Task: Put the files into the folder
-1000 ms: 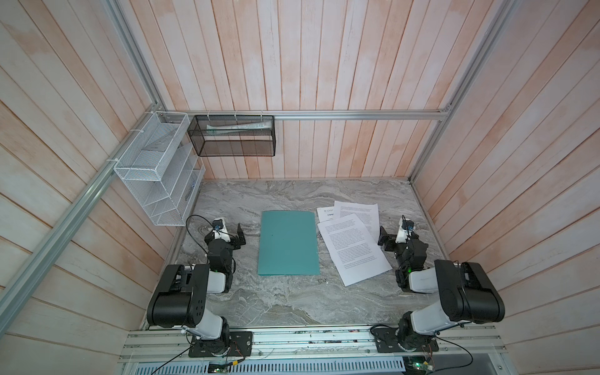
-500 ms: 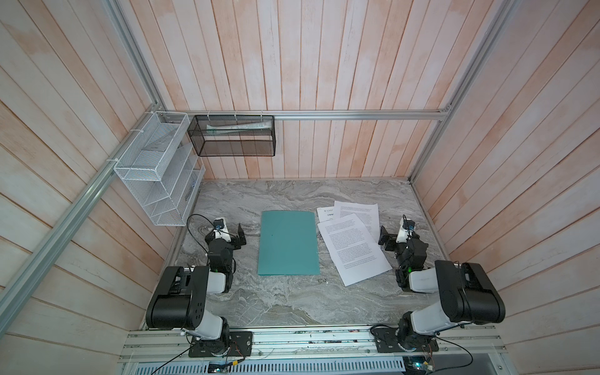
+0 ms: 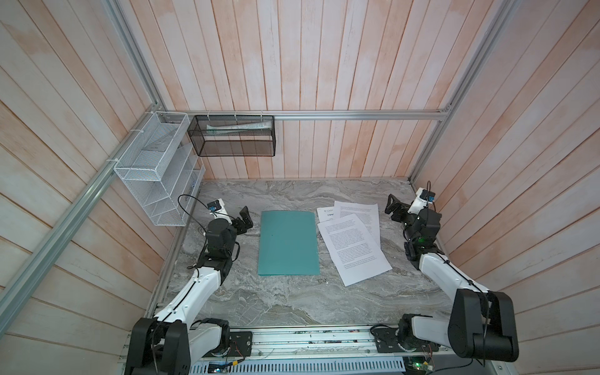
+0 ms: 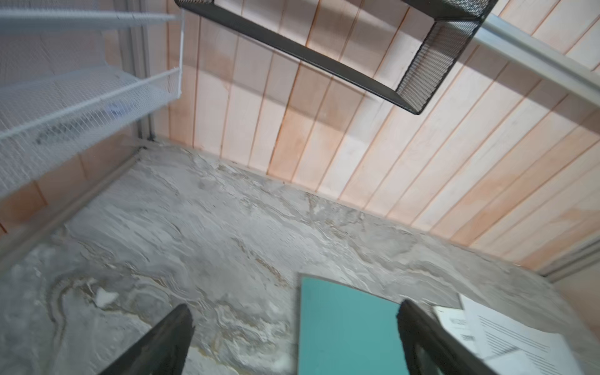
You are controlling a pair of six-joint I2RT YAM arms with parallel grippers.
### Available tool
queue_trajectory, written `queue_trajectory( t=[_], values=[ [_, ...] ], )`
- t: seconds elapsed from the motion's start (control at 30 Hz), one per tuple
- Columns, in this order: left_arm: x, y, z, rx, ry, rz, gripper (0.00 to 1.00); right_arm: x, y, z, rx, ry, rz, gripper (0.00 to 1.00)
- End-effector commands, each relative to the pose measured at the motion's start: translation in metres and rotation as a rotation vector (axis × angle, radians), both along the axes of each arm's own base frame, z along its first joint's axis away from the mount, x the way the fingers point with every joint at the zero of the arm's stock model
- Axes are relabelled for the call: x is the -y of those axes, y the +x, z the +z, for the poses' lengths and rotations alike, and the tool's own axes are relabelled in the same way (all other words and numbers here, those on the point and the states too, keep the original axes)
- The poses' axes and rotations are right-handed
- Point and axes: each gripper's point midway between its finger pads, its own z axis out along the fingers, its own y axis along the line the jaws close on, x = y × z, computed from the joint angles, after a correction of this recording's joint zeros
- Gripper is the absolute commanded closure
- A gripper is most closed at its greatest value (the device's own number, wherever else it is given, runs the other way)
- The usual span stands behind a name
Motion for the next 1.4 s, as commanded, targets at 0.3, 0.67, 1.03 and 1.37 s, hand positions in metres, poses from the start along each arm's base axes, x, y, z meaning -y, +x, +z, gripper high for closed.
queue_trajectory(
  t=[0.3, 0.67, 1.03, 1.37],
  values=[
    [0.082, -0.120, -0.083, -0.325, -0.490, -0.111, 0.00, -0.203, -0.051, -0.060, -0.337, 0.358, 0.676, 0.10],
    [0.098, -0.140, -0.115, -0.427, -0.614, -0.141, 0.02, -0.256, -0.072, -0.099, -0.461, 0.525, 0.831, 0.18],
    [0.099, -0.152, -0.144, -0.466, -0.721, -0.124, 0.05, -0.268, -0.074, -0.114, -0.515, 0.583, 0.862, 0.23],
    [0.100, -0.150, -0.152, -0.464, -0.742, -0.119, 0.07, -0.271, -0.072, -0.120, -0.534, 0.600, 0.863, 0.25]
  ],
)
